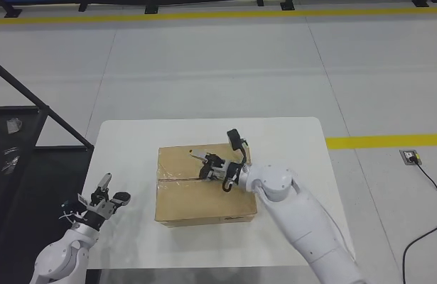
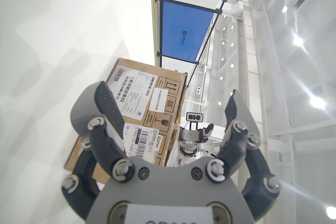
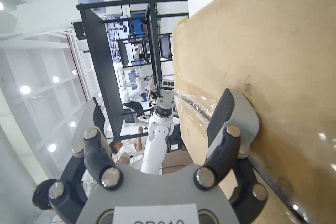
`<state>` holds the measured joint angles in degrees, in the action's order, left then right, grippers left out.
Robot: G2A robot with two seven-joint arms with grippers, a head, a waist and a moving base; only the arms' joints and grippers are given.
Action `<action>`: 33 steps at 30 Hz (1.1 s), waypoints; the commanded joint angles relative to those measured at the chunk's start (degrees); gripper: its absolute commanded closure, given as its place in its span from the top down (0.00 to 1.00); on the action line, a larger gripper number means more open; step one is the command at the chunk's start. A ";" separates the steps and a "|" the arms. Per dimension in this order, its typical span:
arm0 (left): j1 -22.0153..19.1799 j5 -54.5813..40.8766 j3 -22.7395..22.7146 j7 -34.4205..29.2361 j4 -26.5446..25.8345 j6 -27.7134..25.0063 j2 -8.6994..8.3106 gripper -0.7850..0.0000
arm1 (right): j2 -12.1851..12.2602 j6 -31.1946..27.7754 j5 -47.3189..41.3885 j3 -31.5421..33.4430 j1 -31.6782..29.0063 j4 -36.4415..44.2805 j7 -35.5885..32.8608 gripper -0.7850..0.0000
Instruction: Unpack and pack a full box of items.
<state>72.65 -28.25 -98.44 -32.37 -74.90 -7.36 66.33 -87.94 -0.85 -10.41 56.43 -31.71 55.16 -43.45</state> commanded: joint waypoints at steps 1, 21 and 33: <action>-0.08 -0.08 -0.07 -0.07 0.17 -0.02 -0.05 1.00 | -0.35 0.14 -0.39 -1.14 0.90 -0.90 -2.21 1.00; -0.86 0.01 -0.21 -0.67 0.10 0.37 -0.47 1.00 | 5.45 5.91 9.92 12.76 -12.19 17.42 1.81 1.00; -1.12 -0.47 -1.53 -0.64 0.25 0.57 -0.87 1.00 | 7.63 2.22 6.57 21.71 -21.17 26.68 3.93 1.00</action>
<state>71.58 -28.58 -99.75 -32.98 -74.63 -6.81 65.51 -80.45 3.02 -2.82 77.25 -51.63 80.51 -39.75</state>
